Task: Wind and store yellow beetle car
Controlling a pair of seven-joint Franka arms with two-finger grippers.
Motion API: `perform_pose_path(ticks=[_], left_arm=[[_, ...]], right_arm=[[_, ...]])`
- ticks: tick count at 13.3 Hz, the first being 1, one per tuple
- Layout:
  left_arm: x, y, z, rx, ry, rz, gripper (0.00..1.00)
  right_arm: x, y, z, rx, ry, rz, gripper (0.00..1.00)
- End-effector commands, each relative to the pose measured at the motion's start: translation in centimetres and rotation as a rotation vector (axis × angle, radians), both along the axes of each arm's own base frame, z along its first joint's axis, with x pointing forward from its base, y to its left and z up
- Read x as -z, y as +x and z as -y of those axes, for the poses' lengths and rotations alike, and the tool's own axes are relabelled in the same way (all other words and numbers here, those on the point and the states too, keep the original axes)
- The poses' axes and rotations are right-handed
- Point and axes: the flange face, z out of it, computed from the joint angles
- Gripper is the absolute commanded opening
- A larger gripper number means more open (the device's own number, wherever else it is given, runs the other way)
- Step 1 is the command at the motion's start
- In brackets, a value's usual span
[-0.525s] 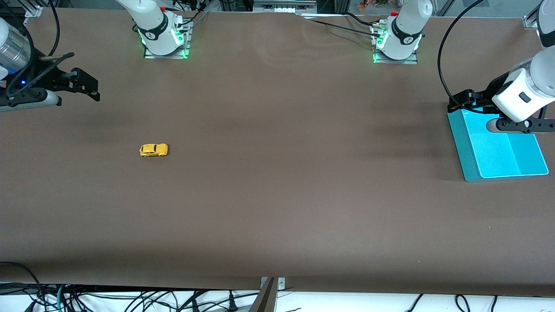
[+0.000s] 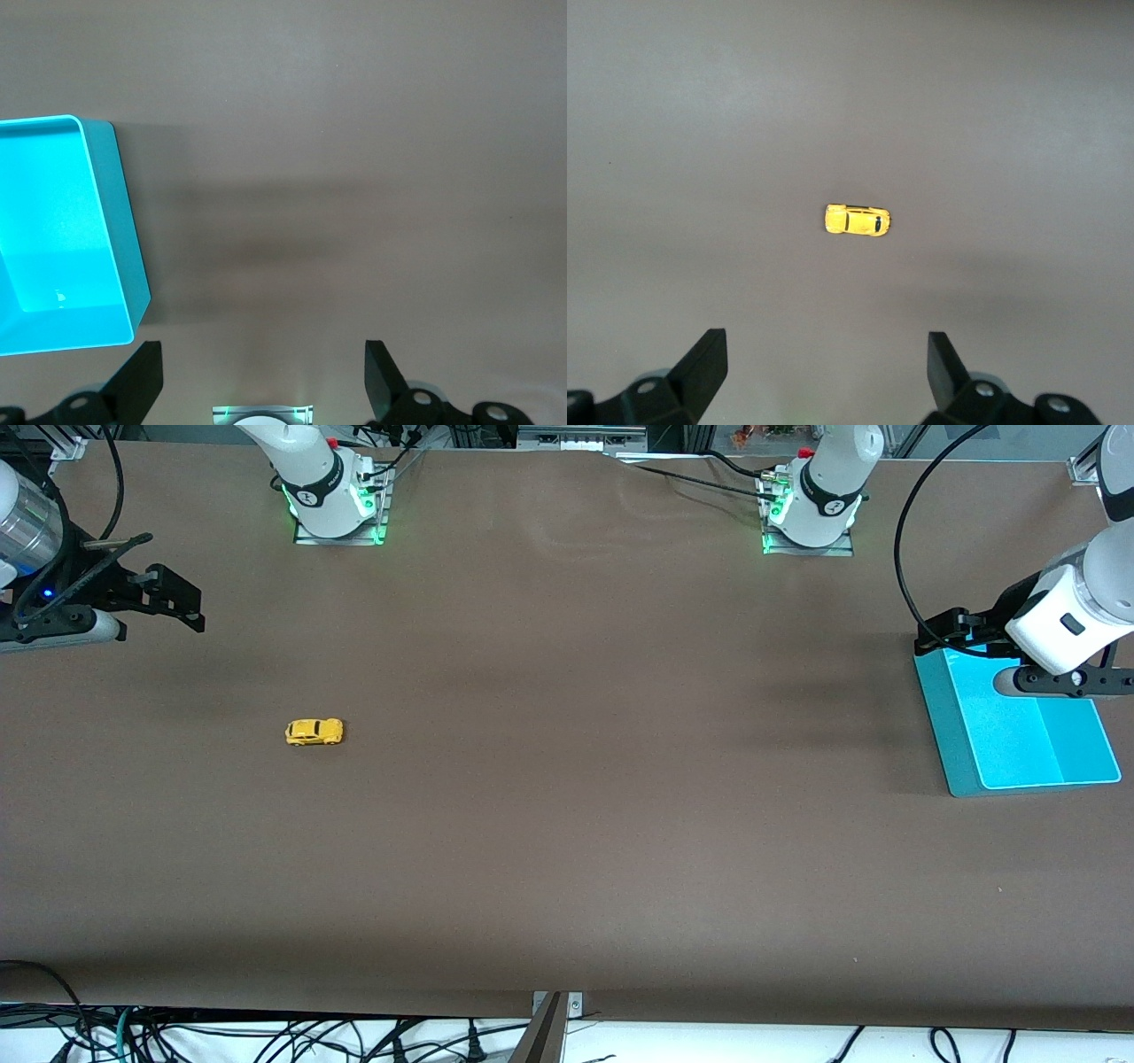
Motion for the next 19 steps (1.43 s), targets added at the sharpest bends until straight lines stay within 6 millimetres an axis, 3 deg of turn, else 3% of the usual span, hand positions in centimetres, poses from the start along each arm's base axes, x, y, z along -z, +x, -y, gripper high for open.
perform_pose_path(ticks=[1, 19], left_arm=[[-0.48, 0.34, -0.02, 0.016, -0.019, 0.01, 1.0], [-0.96, 0.48, -0.01, 0.018, -0.021, 0.022, 1.0]], right_arm=[[-0.25, -0.06, -0.17, 0.011, -0.01, -0.005, 1.0], [0.38, -0.29, 0.19, 0.012, -0.013, -0.031, 1.0]])
